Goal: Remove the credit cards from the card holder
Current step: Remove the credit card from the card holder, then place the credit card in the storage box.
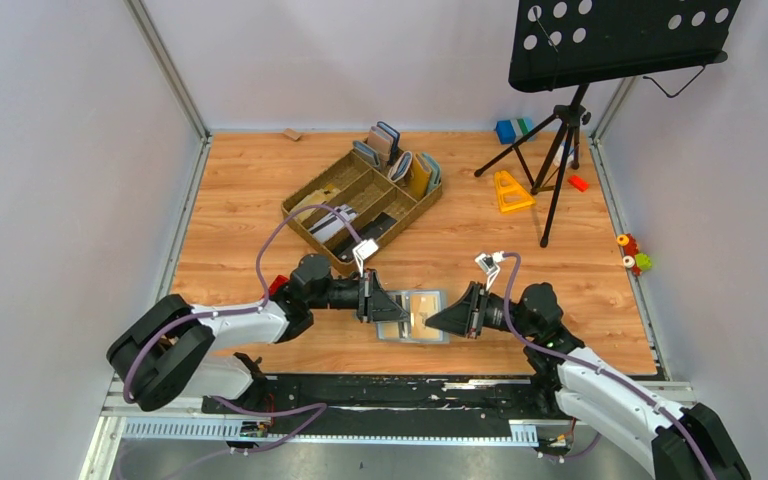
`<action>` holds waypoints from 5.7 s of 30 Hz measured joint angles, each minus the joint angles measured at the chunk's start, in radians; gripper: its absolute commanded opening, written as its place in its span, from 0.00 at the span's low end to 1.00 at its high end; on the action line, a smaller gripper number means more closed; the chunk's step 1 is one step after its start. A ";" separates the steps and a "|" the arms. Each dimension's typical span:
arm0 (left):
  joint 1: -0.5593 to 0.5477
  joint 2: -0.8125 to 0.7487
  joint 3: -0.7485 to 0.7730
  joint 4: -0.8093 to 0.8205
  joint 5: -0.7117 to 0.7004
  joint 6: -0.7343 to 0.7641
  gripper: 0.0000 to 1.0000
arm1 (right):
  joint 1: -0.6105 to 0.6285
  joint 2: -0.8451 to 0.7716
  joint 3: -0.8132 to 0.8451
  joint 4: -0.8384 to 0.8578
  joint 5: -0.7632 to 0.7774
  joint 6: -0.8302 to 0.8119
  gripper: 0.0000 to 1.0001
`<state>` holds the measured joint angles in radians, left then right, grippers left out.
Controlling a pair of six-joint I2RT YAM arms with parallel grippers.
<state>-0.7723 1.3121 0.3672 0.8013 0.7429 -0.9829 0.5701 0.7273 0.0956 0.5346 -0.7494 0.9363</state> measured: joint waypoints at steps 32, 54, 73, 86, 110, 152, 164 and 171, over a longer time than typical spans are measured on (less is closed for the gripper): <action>0.000 0.142 -0.029 0.284 0.036 -0.134 0.00 | -0.005 0.078 0.000 0.084 -0.019 0.035 0.29; 0.017 -0.001 -0.059 0.114 0.021 -0.061 0.00 | -0.007 -0.032 -0.018 0.002 0.034 0.028 0.01; 0.020 -0.004 -0.061 0.095 0.014 -0.052 0.32 | -0.010 0.038 -0.018 0.048 0.031 0.041 0.00; 0.001 0.064 -0.043 0.163 0.005 -0.086 0.00 | -0.011 0.069 -0.018 0.101 0.014 0.067 0.00; 0.138 -0.166 0.075 -0.621 -0.186 0.265 0.00 | -0.059 -0.245 -0.025 -0.407 0.323 -0.071 0.00; 0.211 0.722 1.352 -1.500 -1.496 1.356 0.00 | -0.083 0.130 0.222 -0.642 0.379 -0.337 0.00; 0.318 0.835 1.410 -1.482 -1.433 1.451 0.00 | -0.083 0.297 0.279 -0.548 0.381 -0.363 0.00; 0.322 0.885 1.461 -1.529 -1.413 1.423 0.00 | -0.089 0.359 0.306 -0.520 0.381 -0.367 0.00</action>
<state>-0.4500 2.1971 1.8286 -0.7277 -0.6704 0.4400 0.4808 1.0859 0.4019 0.0147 -0.3683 0.5690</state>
